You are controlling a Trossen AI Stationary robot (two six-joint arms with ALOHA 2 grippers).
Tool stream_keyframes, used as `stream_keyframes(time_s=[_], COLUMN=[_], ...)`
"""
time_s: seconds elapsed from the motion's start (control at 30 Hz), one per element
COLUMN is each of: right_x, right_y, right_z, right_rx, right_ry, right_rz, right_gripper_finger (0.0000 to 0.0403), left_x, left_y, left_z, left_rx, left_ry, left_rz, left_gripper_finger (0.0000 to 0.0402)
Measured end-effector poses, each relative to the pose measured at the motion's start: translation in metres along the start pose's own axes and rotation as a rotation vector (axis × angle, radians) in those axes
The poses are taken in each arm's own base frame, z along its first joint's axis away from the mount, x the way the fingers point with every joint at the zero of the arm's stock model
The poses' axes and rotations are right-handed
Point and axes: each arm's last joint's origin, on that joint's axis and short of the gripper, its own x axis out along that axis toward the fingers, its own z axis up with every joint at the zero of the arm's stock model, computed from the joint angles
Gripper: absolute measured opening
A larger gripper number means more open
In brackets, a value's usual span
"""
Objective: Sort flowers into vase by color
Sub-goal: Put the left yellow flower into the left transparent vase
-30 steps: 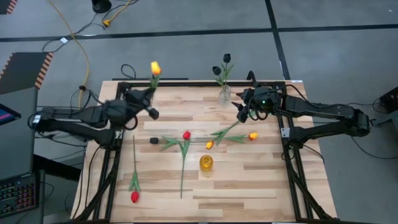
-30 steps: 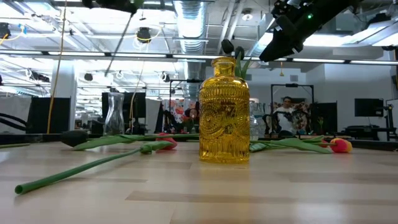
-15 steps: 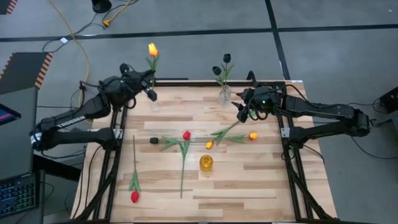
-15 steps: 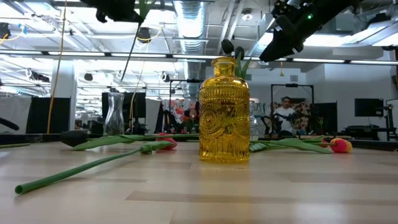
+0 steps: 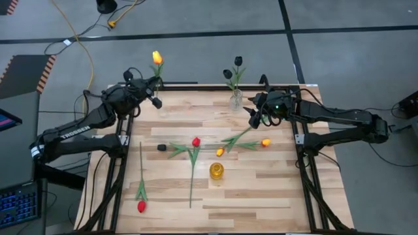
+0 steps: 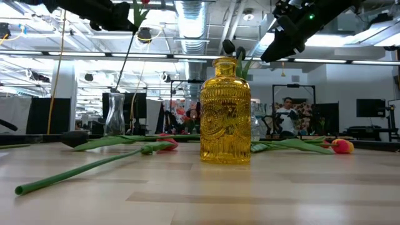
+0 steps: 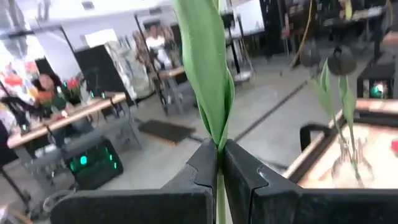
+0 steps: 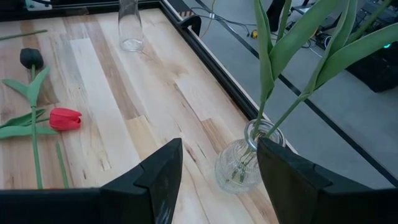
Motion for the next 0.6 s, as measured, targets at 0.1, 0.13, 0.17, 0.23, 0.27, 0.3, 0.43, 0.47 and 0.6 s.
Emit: stream_keyframes(time_s=[0.1, 0.13, 0.17, 0.23, 0.27, 0.3, 0.43, 0.47, 0.6], right_x=[0.0, 0.0, 0.0, 0.0, 0.0, 0.0, 0.0, 0.0, 0.0], right_y=[0.0, 0.0, 0.0, 0.0, 0.0, 0.0, 0.0, 0.0, 0.0], right_z=[0.0, 0.0, 0.0, 0.0, 0.0, 0.0, 0.0, 0.0, 0.0], right_rx=[0.0, 0.0, 0.0, 0.0, 0.0, 0.0, 0.0, 0.0, 0.0], right_ry=[0.0, 0.0, 0.0, 0.0, 0.0, 0.0, 0.001, 0.0, 0.0], right_rz=[0.0, 0.0, 0.0, 0.0, 0.0, 0.0, 0.0, 0.0, 0.0], right_gripper_finger=[0.0235, 0.0235, 0.0235, 0.0235, 0.0235, 0.0235, 0.0235, 0.0235, 0.0235], left_x=[0.001, 0.001, 0.002, 0.002, 0.002, 0.002, 0.002, 0.002, 0.002], left_y=[0.0, 0.0, -0.001, -0.002, -0.002, -0.002, -0.005, -0.005, -0.008], left_z=[-0.007, -0.012, -0.017, -0.023, -0.026, -0.028, -0.037, -0.039, -0.048], left_rx=[-0.009, -0.008, -0.005, -0.007, -0.011, -0.014, -0.02, -0.029, -0.049], left_ry=[-0.027, -0.022, -0.011, 0.005, 0.008, 0.011, 0.031, 0.037, 0.066], left_rz=[-0.01, -0.009, -0.006, -0.004, -0.004, -0.003, -0.004, -0.005, -0.012], left_gripper_finger=[0.0, 0.0, 0.0, 0.0, 0.0, 0.0, 0.0, 0.0, 0.0])
